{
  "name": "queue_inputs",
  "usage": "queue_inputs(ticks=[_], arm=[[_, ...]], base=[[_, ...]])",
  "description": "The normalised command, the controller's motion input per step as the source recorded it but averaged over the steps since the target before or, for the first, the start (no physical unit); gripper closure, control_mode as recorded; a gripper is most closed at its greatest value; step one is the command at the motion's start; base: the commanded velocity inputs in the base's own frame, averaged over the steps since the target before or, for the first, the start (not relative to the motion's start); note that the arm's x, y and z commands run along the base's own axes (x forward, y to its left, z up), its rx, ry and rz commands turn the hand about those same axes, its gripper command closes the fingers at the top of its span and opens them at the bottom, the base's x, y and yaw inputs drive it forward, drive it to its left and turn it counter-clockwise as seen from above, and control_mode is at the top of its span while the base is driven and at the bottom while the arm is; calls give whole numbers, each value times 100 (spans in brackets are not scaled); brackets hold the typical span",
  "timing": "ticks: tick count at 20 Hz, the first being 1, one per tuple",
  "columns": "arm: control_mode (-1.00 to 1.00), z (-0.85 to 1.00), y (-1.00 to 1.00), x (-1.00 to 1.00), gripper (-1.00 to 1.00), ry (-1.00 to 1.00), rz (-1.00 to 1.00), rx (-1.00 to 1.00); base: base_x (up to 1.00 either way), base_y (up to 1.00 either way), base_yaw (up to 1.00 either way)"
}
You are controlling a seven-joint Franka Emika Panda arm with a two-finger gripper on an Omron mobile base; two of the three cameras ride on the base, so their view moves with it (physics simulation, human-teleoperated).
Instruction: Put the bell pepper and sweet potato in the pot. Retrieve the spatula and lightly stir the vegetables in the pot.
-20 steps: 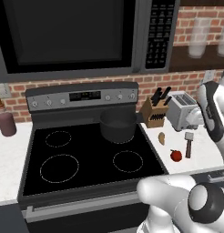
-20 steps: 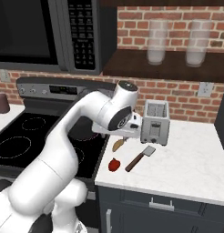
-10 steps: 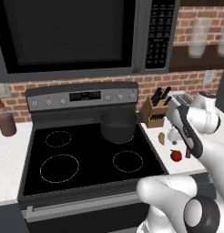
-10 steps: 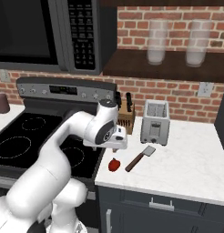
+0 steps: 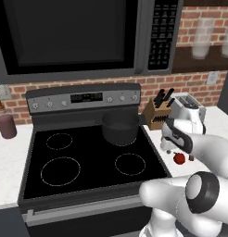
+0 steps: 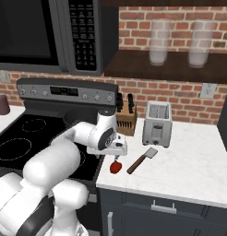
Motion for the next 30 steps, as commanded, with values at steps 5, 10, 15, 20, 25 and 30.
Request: queue_inputs(ticks=[5, 10, 15, 20, 25, 30], arm=[[-100, -42, -1, 35, -100, 8, 0, -2], [-100, -24, -36, 0, -100, 0, 0, -4], [-100, -22, -55, -1, -100, 0, 0, -3], [-100, -30, -17, -1, -100, 0, 0, -1], [-100, -16, 5, -14, -100, 0, 0, 1], [-100, 0, 17, -44, -100, 0, 0, 4]], base=[[0, 0, 0], [0, 0, 0], [0, 0, 0], [0, 0, 0], [0, 0, 0], [0, 0, 0]])
